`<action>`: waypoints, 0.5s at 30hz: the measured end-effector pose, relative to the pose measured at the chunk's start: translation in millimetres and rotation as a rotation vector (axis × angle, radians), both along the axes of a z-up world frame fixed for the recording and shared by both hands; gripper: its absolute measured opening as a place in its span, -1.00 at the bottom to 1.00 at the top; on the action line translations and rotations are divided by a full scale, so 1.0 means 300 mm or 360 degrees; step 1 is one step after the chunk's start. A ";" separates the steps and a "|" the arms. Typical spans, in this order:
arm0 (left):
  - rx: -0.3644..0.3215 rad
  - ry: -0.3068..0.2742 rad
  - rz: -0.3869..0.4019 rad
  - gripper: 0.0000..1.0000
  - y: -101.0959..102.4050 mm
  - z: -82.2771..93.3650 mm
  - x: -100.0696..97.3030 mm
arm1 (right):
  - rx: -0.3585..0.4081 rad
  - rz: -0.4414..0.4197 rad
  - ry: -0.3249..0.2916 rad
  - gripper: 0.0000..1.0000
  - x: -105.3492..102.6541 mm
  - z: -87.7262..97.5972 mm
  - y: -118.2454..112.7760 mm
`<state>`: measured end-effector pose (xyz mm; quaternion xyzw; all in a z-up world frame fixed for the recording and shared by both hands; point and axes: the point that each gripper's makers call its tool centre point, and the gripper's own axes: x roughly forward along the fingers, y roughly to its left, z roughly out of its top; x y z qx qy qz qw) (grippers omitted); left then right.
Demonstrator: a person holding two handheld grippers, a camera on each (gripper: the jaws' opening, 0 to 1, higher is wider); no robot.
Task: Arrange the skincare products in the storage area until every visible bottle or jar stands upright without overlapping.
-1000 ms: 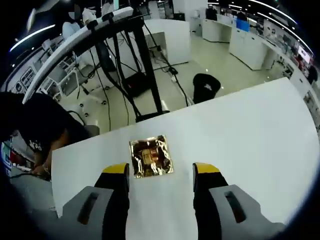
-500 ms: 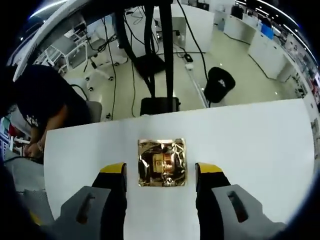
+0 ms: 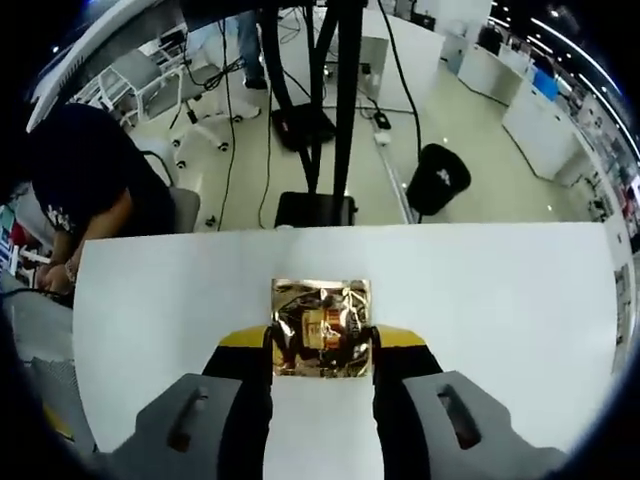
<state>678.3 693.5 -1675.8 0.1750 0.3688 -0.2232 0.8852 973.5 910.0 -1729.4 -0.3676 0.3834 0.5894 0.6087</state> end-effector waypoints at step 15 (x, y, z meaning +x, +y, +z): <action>0.0007 0.0005 0.0010 -0.76 0.005 -0.003 0.002 | 0.0008 -0.0035 -0.0031 -0.30 0.006 0.034 -0.044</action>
